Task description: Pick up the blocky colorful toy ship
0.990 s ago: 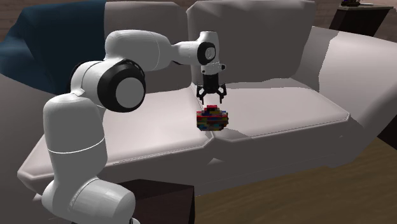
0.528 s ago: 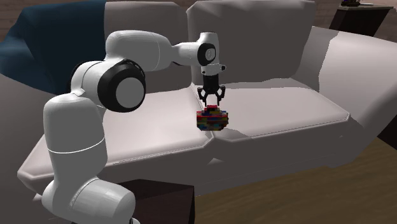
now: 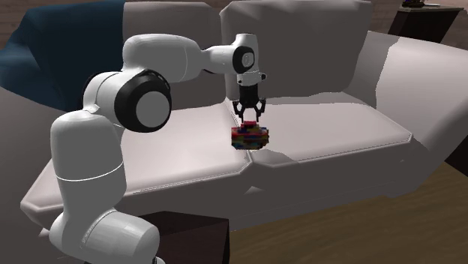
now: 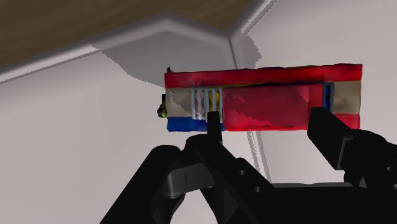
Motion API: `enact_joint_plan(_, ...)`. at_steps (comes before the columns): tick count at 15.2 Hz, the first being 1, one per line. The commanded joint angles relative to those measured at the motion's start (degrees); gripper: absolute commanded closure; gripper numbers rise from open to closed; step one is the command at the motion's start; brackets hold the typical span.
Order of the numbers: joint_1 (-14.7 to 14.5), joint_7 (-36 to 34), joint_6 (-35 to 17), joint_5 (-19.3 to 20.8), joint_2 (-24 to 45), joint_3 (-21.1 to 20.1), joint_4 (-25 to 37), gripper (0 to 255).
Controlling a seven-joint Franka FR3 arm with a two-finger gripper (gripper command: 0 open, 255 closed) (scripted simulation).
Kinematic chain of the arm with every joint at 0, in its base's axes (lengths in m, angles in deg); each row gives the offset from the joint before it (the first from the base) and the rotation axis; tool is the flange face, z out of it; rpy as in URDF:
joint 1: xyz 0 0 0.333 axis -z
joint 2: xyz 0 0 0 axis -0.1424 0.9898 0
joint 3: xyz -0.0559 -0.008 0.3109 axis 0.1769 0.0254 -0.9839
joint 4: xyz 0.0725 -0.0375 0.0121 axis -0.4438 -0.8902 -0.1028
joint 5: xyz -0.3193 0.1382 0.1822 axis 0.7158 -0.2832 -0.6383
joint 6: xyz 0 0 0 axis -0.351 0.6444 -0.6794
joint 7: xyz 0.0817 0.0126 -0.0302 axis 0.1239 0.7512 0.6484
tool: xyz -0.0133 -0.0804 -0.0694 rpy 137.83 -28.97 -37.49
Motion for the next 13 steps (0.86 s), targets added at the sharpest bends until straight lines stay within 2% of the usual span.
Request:
enact_joint_plan(1, 0.03, 0.13, 1.51, 0.01, -0.06, 0.03, 1.51, 255)
enact_joint_plan(11, 0.54, 1.22, 9.41, -0.25, 0.59, 0.23, 10.12, 255)
enact_joint_plan(13, 0.55, 1.23, 9.53, -0.25, 0.61, 0.23, 10.27, 255)
